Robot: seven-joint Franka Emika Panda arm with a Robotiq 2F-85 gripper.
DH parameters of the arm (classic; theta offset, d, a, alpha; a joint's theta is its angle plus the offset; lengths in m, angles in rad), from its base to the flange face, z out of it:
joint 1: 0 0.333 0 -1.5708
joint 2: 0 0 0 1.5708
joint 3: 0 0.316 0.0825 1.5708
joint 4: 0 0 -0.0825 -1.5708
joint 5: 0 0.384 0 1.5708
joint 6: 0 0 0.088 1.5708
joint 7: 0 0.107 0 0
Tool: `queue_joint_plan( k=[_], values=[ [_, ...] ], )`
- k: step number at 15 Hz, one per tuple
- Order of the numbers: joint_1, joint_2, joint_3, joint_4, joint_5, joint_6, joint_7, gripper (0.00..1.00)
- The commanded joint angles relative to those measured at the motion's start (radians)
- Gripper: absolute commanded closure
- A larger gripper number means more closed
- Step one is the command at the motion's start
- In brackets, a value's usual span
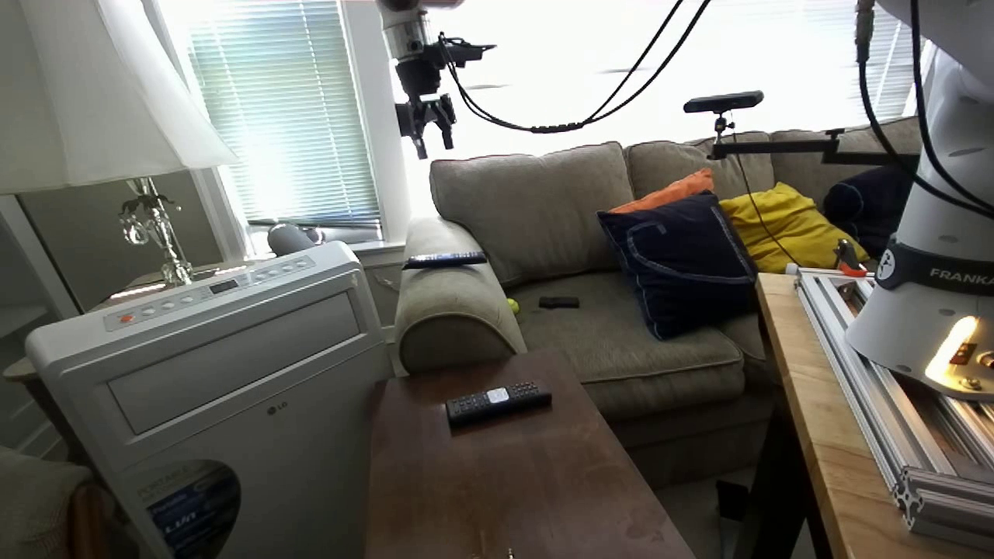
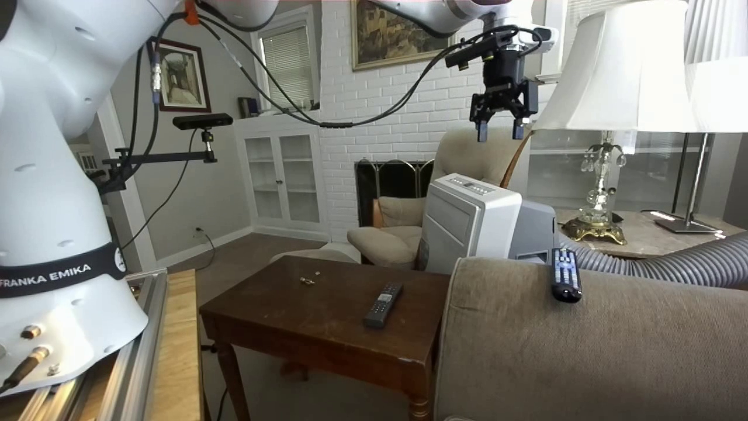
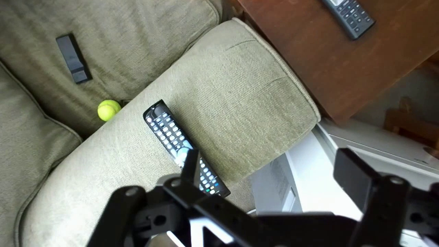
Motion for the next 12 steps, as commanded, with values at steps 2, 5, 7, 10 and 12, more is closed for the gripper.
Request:
queue_joint_plan(
  k=[2, 5, 7, 10, 12],
  values=[
    [-0.096, 0.196, 0.032, 0.236, 0.027, -0.062, -0.204, 0.0],
    [-0.138, 0.301, 0.037, 0.354, 0.027, -0.116, -0.276, 0.0],
    [-0.15, 0.353, 0.035, 0.402, 0.03, -0.125, -0.247, 0.0],
    [-0.145, 0.311, 0.025, 0.305, 0.01, -0.076, -0.229, 0.0],
    [-0.145, 0.333, 0.025, 0.328, 0.012, -0.076, -0.221, 0.0]
  ],
)
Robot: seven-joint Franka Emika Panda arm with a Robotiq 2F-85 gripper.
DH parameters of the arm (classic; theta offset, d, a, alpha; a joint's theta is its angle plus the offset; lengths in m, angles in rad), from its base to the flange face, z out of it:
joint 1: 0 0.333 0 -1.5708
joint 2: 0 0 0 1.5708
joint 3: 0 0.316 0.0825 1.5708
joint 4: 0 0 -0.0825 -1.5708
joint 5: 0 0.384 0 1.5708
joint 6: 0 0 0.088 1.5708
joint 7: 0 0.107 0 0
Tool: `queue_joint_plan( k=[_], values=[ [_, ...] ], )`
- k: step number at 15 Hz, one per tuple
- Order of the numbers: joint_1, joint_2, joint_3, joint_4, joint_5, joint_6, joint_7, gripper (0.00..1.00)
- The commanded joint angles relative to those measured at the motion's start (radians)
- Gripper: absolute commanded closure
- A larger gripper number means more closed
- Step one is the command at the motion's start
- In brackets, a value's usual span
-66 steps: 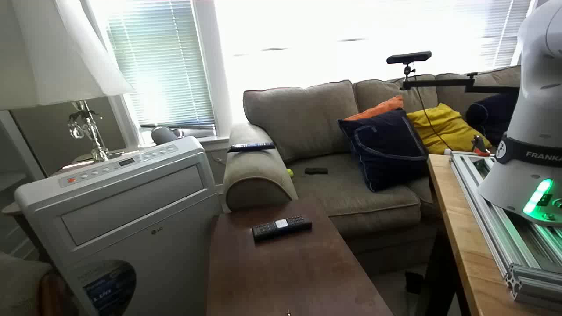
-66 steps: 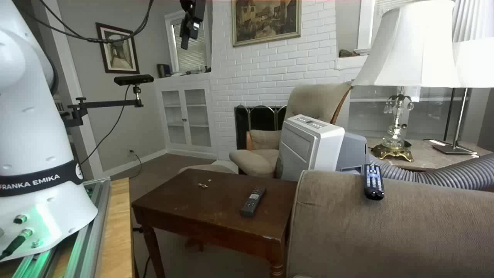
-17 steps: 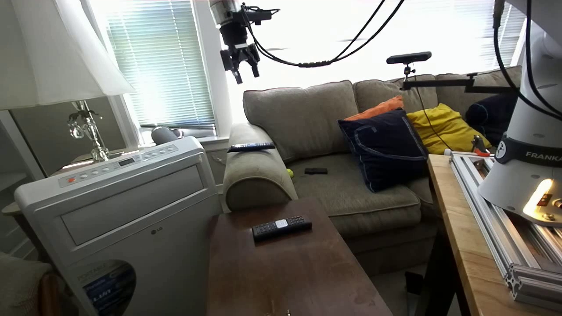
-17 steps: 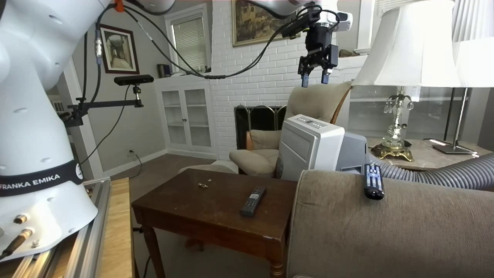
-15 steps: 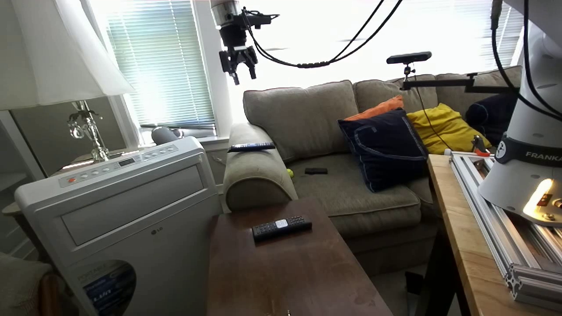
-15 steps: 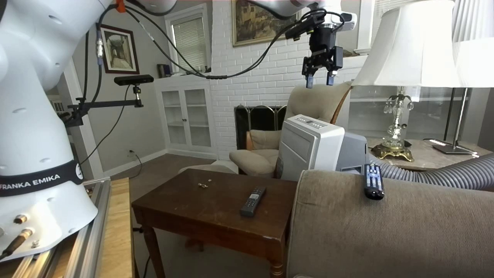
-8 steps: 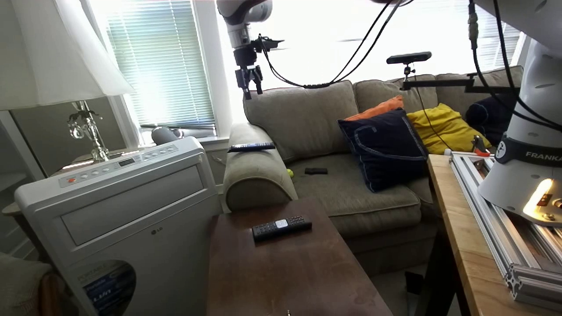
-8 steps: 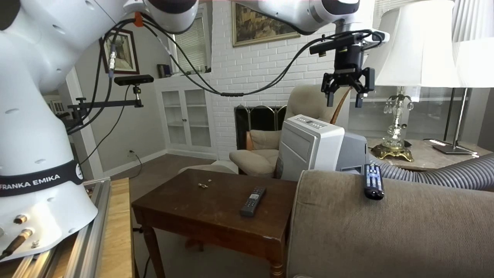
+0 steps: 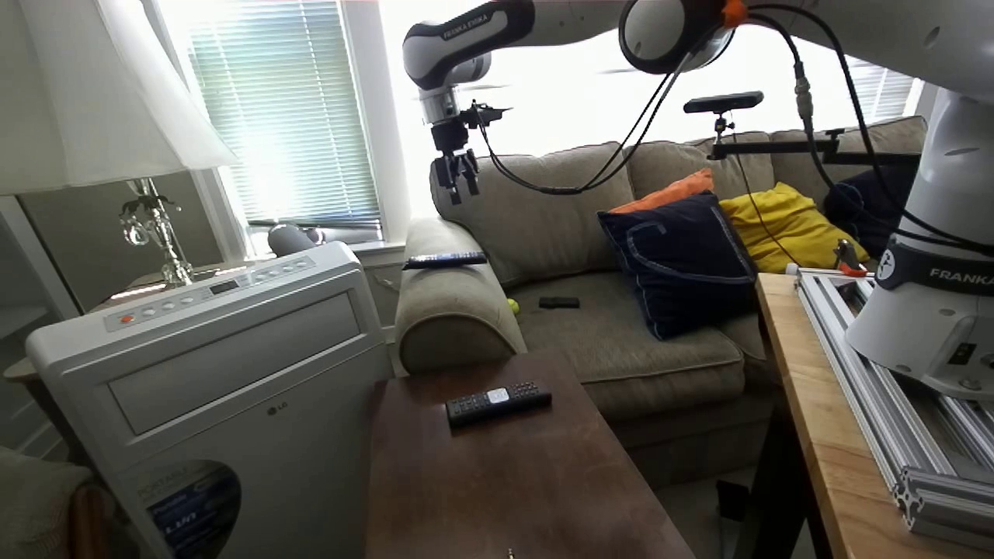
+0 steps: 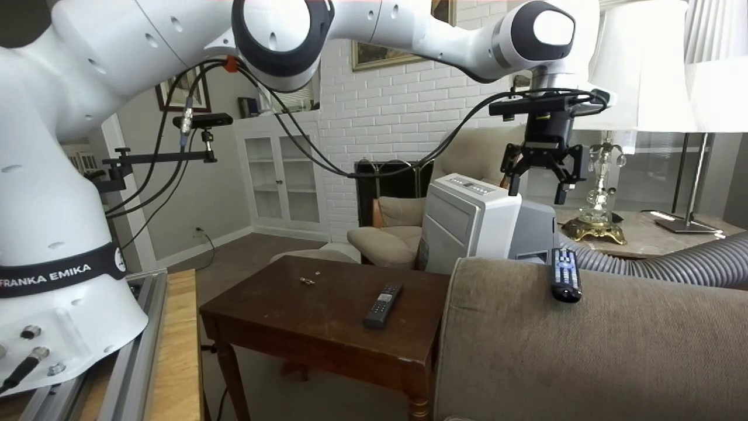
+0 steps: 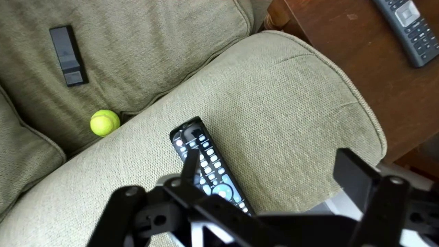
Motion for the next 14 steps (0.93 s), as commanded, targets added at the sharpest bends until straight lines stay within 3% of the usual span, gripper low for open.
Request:
queue_joint_plan(
  k=[1, 6, 11, 14],
  values=[
    [0.0, 0.002, 0.0, 0.005, 0.0, 0.0, 0.002, 0.0],
    [-0.022, 0.02, 0.019, 0.022, 0.012, 0.107, -0.097, 0.0],
    [-0.064, 0.093, 0.085, 0.051, 0.034, 0.221, -0.32, 0.0],
    [-0.087, 0.141, 0.125, 0.075, 0.039, 0.216, -0.437, 0.0]
  ],
)
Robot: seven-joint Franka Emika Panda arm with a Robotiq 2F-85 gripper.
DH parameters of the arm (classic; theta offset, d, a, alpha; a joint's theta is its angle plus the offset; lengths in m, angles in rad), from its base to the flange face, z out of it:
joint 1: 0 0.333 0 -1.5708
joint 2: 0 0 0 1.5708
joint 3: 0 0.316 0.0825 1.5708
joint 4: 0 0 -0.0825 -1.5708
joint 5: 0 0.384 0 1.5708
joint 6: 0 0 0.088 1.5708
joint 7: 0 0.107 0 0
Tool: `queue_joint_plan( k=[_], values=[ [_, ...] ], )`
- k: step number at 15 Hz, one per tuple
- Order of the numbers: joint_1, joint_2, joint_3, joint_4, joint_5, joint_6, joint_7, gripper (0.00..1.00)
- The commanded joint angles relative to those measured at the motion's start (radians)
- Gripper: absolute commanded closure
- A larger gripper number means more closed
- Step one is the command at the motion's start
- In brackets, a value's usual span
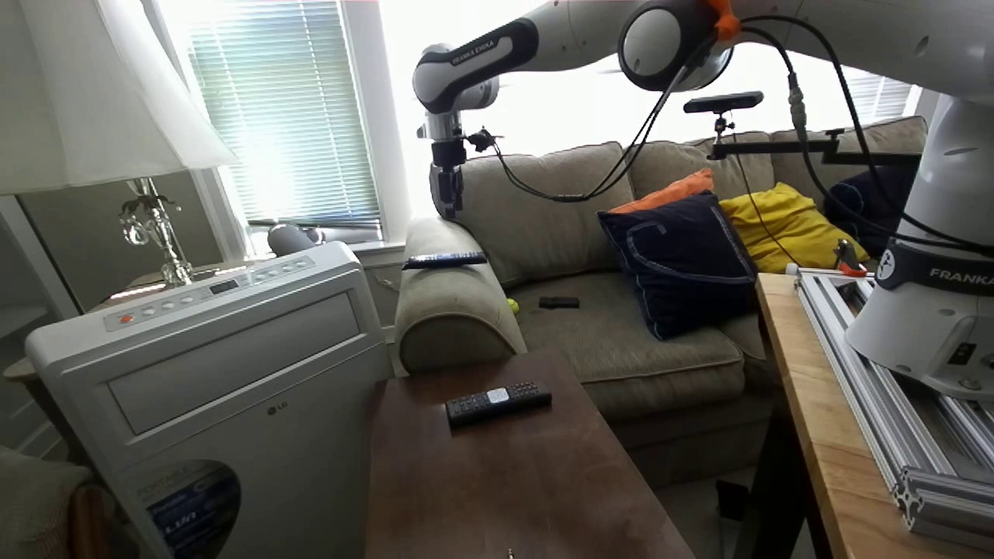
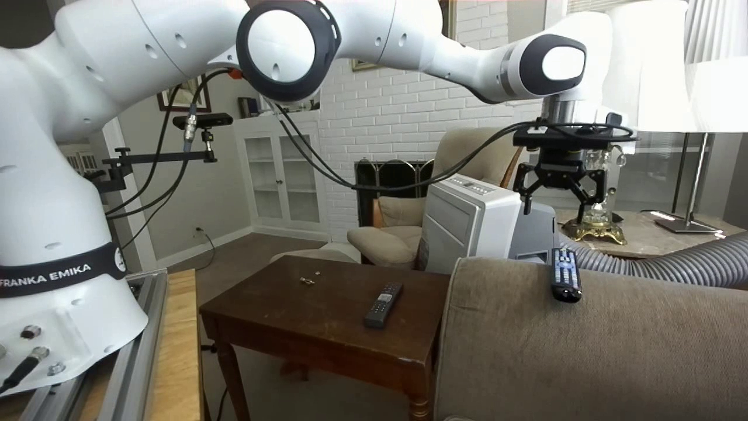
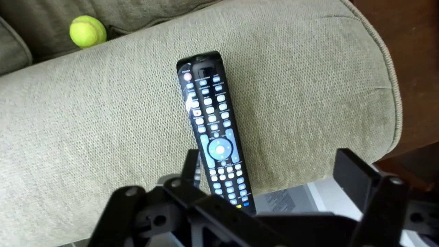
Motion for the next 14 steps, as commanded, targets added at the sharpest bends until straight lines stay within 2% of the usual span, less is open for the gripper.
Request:
queue_joint_plan(
  k=[1, 4, 10, 14],
  values=[
    [-0.032, 0.081, 0.051, 0.078, 0.023, 0.013, -0.153, 0.0],
    [-0.042, 0.119, 0.072, 0.113, 0.025, 0.066, -0.195, 0.0],
    [-0.05, 0.175, 0.083, 0.131, 0.011, 0.275, -0.276, 0.0],
    [-0.056, 0.194, 0.082, 0.121, 0.011, 0.312, -0.301, 0.0]
  ],
)
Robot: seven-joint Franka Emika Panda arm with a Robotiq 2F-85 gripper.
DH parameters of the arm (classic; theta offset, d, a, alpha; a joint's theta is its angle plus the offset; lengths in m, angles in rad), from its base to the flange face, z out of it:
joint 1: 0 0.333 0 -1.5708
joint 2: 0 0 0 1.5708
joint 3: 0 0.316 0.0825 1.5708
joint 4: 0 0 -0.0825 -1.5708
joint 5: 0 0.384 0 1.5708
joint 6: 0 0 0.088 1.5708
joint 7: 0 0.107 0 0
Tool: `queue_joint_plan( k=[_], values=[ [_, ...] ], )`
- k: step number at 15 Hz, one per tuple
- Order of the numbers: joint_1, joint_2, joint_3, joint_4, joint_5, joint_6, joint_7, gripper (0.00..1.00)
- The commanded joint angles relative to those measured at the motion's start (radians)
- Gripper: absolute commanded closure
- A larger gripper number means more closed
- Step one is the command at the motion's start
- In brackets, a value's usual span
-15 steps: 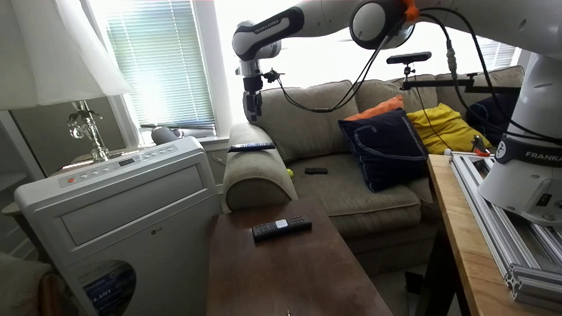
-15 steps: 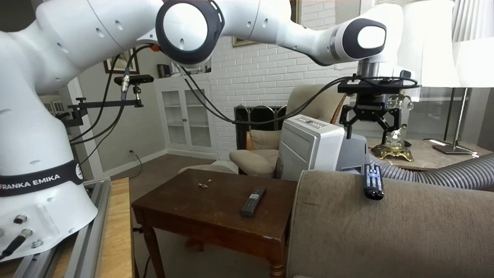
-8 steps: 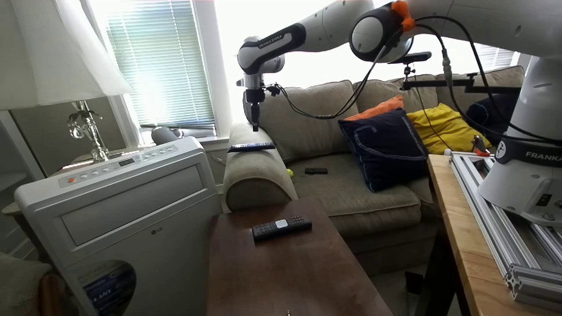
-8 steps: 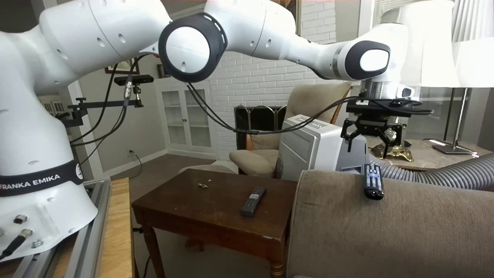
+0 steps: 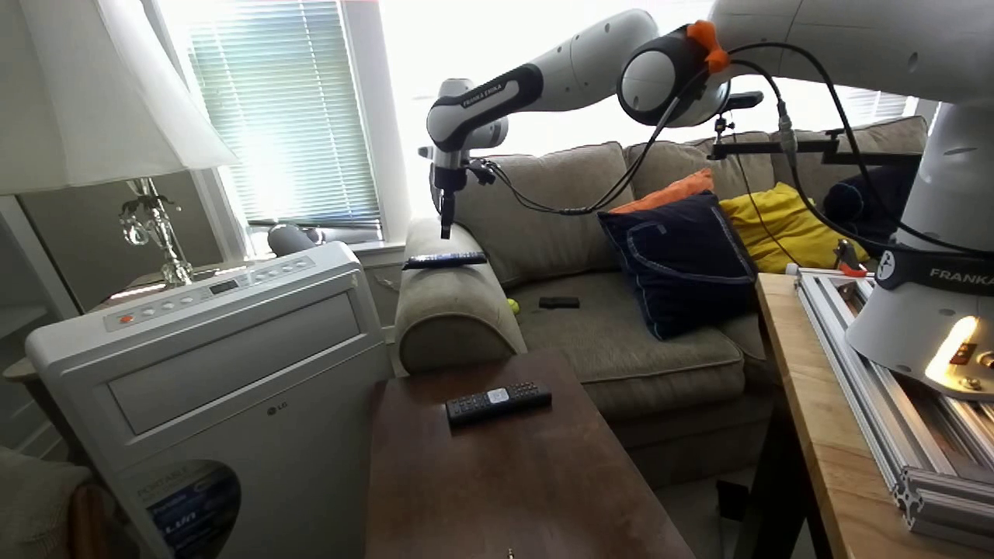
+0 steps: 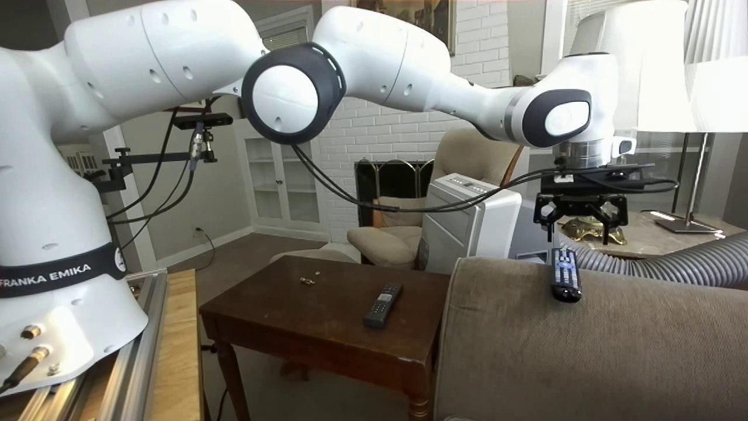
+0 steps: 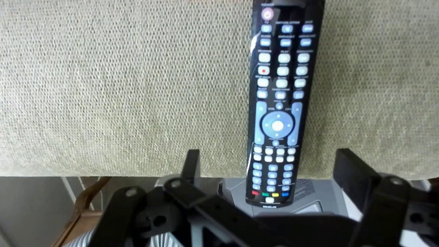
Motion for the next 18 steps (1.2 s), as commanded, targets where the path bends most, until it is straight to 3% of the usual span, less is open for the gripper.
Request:
queue_joint_plan(
  k=[1, 18],
  values=[
    [-0.014, 0.05, 0.015, 0.051, 0.011, 0.019, -0.045, 0.0],
    [-0.009, 0.057, 0.011, 0.011, 0.003, 0.052, 0.01, 0.0]
  ],
)
